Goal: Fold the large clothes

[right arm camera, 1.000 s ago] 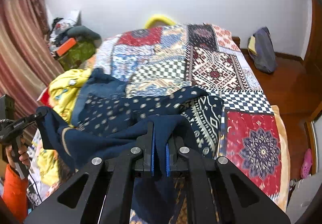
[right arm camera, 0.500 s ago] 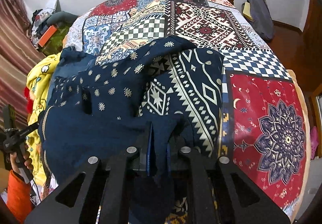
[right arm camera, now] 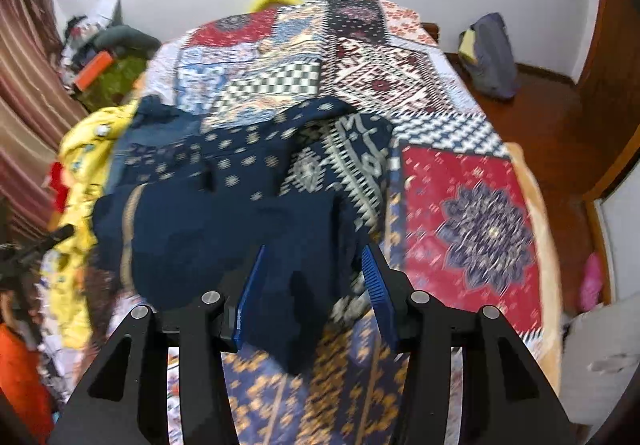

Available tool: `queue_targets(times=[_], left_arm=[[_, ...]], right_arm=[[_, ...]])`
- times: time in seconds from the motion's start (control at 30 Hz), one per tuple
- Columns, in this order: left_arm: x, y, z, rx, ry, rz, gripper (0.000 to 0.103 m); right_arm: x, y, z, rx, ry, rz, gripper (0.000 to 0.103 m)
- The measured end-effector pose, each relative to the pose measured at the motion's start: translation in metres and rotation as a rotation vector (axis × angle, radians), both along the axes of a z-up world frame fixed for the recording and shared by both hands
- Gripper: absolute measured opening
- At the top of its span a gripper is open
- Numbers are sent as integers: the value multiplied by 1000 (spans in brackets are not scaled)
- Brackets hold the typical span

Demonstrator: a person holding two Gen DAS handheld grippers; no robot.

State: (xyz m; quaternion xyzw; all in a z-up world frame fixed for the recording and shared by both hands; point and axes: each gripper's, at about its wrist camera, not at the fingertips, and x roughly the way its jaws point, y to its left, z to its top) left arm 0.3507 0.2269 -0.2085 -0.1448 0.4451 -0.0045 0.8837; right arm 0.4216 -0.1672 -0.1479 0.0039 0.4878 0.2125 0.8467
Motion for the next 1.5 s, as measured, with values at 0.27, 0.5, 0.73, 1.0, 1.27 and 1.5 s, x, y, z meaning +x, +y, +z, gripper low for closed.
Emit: queue_targets(times=[0.27, 0.5, 0.73, 1.0, 1.27, 1.5], left_arm=[[-10, -8, -39, -37, 82, 16, 53], [-17, 7, -61, -200, 91, 61, 53], [-1, 10, -73, -198, 98, 63, 52], [4, -3, -71, -163, 69, 53, 11], [-14, -20, -14, -21, -47, 5, 6], [3, -16, 43, -9, -181, 1, 6]], right_arm=[[-28, 23, -30, 2, 80, 67, 46], [-23, 28, -75, -2, 195, 43, 46], [-10, 22, -84, 95, 237, -1, 46], [-22, 34, -83, 100, 223, 50, 11], [-32, 34, -38, 109, 97, 141, 8], [-12, 46, 14, 129, -80, 139, 7]])
